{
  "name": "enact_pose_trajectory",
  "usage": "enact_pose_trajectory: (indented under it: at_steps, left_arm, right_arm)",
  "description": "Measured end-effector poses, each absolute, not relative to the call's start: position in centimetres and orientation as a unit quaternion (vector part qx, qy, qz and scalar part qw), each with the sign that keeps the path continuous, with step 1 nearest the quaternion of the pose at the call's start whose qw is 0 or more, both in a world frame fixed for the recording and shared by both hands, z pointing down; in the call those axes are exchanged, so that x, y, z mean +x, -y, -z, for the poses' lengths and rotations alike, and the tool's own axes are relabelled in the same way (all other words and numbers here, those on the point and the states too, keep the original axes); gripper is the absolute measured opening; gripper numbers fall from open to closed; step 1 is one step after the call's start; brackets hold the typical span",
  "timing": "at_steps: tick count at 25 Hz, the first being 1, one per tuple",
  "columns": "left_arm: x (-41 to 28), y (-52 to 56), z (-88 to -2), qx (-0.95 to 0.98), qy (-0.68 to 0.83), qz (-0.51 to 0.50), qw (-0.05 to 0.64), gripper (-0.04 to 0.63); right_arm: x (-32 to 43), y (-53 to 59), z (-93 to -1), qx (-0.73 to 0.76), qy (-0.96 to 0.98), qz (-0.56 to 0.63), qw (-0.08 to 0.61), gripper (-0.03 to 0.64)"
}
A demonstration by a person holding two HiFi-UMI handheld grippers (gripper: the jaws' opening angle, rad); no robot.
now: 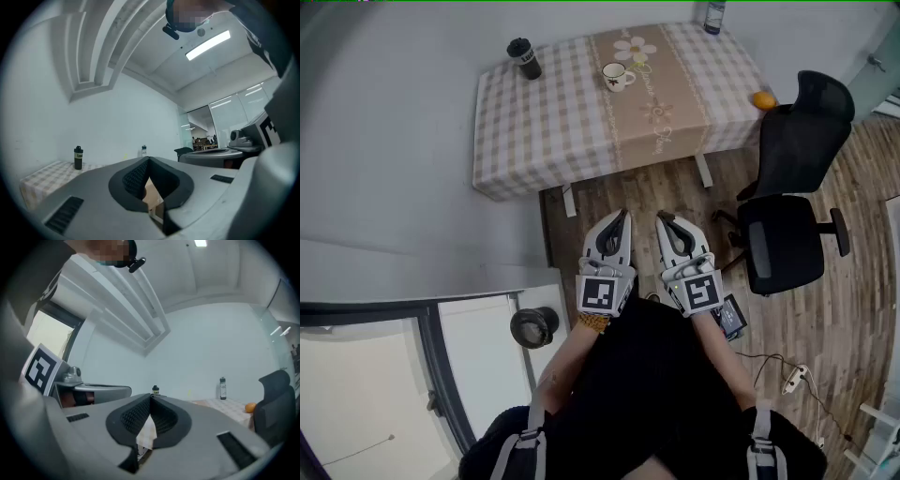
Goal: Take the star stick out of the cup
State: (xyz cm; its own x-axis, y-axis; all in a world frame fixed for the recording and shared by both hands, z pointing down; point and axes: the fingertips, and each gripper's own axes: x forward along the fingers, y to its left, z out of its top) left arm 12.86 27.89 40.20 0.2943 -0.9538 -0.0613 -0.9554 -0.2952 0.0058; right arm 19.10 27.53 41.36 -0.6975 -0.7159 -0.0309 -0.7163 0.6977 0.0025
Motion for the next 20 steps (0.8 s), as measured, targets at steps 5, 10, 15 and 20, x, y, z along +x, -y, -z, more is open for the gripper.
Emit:
enact_pose_trajectory:
  at_steps: [5, 10, 15, 20]
  left_arm:
    - [12.3, -26.7, -40.1, -0.806, -0.591, -0.025, 0.02, 0.005]
    - [12.0, -25.6, -40.1, -0.807, -0.59, -0.026, 0.019, 0.005]
    - [11.8, -24.3, -40.4, -0.805, -0.592, -0.03, 0.012, 0.005]
    - [11.4, -22.8, -40.8, -0.802, -0.596, -0.029, 0.007, 0.005]
  right_arm:
    - [18.0, -26.6, -40.9, -0.387, -0.922, -0.019, 0.023, 0.006]
    - [17.3, -25.6, -41.1, -0.384, -0.923, -0.016, 0.019, 0.006]
    - [17.3, -24.2, -41.7, -0.388, -0.921, -0.005, 0.013, 0.006]
    - [17.2, -22.5, -42.3, -0.386, -0.922, 0.013, 0.009, 0.006]
